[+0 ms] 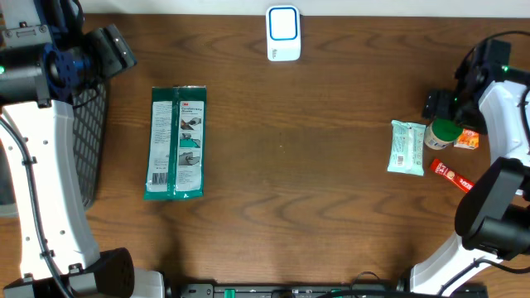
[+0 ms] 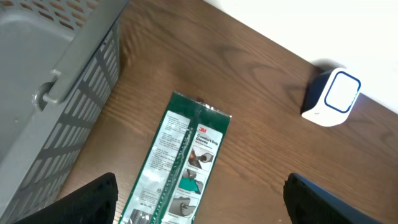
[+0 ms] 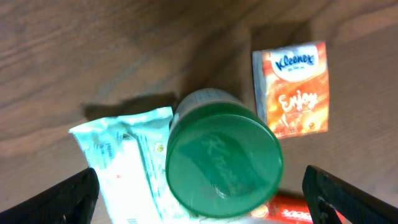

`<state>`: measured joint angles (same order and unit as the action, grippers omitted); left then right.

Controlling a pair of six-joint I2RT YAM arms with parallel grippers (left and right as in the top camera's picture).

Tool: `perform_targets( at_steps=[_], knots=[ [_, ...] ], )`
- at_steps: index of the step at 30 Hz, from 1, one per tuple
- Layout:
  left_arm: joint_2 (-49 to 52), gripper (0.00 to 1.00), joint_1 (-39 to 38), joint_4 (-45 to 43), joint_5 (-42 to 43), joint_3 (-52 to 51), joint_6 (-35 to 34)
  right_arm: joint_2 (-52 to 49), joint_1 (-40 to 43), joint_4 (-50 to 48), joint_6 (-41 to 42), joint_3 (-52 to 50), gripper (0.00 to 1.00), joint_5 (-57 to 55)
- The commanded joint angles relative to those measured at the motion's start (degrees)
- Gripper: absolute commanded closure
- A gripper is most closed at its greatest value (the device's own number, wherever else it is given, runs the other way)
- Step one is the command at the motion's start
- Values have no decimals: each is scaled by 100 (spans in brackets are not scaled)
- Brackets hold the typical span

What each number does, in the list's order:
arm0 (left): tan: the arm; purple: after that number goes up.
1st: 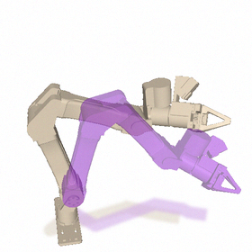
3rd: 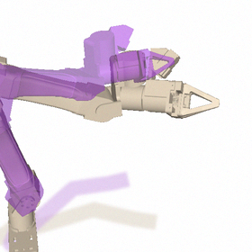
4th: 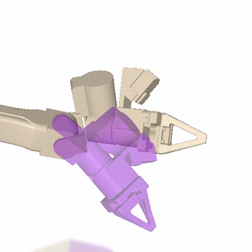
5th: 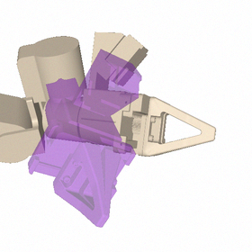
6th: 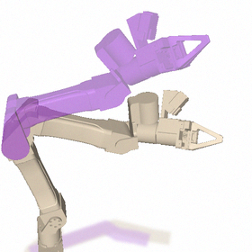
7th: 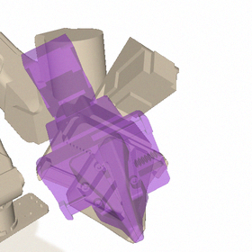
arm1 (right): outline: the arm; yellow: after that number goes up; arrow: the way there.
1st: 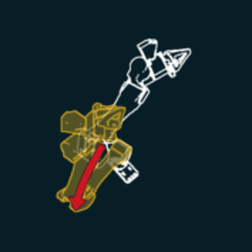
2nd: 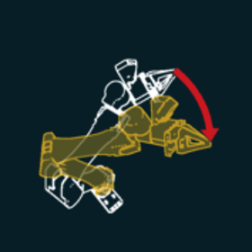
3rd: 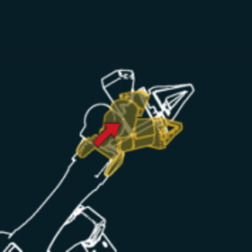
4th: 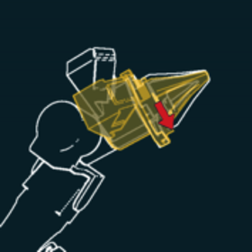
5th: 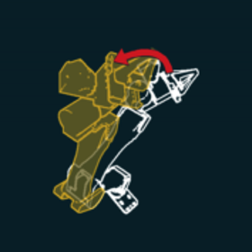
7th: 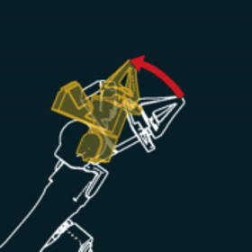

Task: Scan the item barcode
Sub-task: 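Carry the tub right and set it down beside the orange box, then move the right gripper left to the green glove package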

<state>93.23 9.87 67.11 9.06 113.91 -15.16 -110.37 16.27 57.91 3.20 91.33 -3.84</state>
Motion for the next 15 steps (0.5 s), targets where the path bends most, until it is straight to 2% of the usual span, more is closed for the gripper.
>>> perform_targets(
  at_steps=[1, 3, 8, 10, 11, 15],
  knots=[
    [15, 15, 20, 15, 35, 31, 48, 107, -11, 339, -72, 461, 1, 192],
    [15, 15, 20, 17, 35, 31, 48, 107, -42, 636, -72, 702, 3, 695],
    [15, 15, 20, 15, 35, 31, 48, 107, -184, 973, -70, 1005, 22, 2614],
    [15, 15, 20, 15, 35, 31, 48, 105, -286, 938, -70, 979, 71, 3550],
    [15, 15, 20, 15, 35, 31, 48, 103, -363, 887, -68, 935, 99, 3832],
    [15, 15, 20, 17, 35, 31, 48, 103, -911, 518, 160, 682, 99, 3985]
  ],
)
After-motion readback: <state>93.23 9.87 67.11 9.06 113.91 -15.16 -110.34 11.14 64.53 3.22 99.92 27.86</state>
